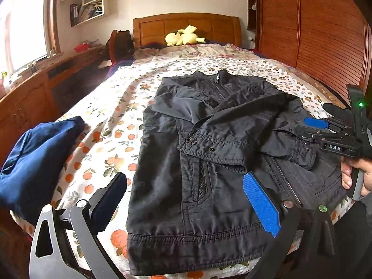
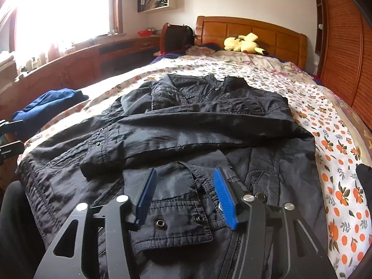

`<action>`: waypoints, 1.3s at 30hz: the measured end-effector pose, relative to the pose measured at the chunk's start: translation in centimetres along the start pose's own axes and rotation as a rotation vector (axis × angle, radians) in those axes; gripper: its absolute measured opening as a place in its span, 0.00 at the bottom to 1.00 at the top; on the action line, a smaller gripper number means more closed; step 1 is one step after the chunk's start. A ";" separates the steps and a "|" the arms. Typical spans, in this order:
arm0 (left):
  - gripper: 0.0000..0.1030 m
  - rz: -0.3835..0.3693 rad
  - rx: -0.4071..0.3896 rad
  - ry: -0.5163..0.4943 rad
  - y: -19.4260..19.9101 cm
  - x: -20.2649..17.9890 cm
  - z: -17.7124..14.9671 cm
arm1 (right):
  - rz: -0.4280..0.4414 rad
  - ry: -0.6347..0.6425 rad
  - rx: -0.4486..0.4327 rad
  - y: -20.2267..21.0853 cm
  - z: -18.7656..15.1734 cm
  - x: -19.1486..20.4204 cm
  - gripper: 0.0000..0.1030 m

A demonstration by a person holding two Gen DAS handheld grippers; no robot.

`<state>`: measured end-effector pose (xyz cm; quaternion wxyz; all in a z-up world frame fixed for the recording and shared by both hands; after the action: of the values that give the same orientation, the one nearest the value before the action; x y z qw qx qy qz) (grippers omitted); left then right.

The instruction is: Fold large clothes

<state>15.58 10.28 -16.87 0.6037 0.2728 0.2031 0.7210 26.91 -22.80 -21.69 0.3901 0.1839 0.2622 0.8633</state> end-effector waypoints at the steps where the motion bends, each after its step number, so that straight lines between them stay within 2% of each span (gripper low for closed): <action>1: 0.98 -0.002 0.000 0.004 0.0 0.2 0.0 | -0.002 0.006 -0.001 0.2 0.0 0.1 0.56; 3: 0.98 -0.003 0.004 0.005 -0.1 0.5 -0.2 | -0.010 0.012 0.000 0.7 0.1 0.2 0.64; 5: 0.98 -0.004 0.007 0.007 -0.3 0.8 -0.5 | -0.013 0.013 -0.003 1.5 0.3 0.2 0.66; 11: 0.98 -0.010 0.029 0.034 -1.6 2.2 -1.7 | -0.060 0.025 0.028 4.7 -1.6 -1.7 0.66; 19: 0.98 -0.015 0.075 0.056 -3.1 3.5 -3.7 | -0.180 -0.074 0.128 8.9 -7.4 -7.5 0.66; 24: 0.98 -0.015 0.091 0.054 -3.8 3.9 -4.7 | -0.176 -0.131 0.180 9.9 -10.3 -8.5 0.62; 28: 0.98 -0.018 0.103 0.063 -4.1 4.3 -5.3 | -0.178 -0.184 0.192 10.3 -11.1 -9.0 0.61; 29: 0.98 -0.021 0.104 0.065 -4.1 4.3 -5.4 | -0.174 -0.187 0.192 10.3 -11.1 -9.0 0.60; 31: 0.98 -0.022 0.107 0.066 -4.1 4.5 -5.6 | -0.156 -0.183 0.200 10.2 -11.2 -8.6 0.49; 32: 0.98 -0.023 0.112 0.068 -4.1 4.5 -5.8 | -0.132 -0.186 0.200 10.2 -11.1 -8.3 0.39; 33: 0.98 -0.025 0.116 0.070 -4.1 4.6 -5.9 | -0.119 -0.187 0.193 10.3 -10.9 -8.0 0.33; 39: 0.98 -0.048 0.133 0.085 -3.9 4.9 -6.7 | -0.073 -0.173 0.130 11.7 -9.4 -6.5 0.32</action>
<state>13.72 16.05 -23.72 0.5921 0.2766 0.2825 0.7022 19.29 -37.28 -22.92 0.4297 0.2731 0.2894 0.8106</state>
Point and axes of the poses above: each gripper's, at about its wrist camera, not at the fingertips, and y roughly against the way its jaws point, x to its left, z to its top, the point moved 6 cm from there along -y, roughly the way its jaws point, and after that the axes turned 10 degrees about z, right-handed, at the moved point
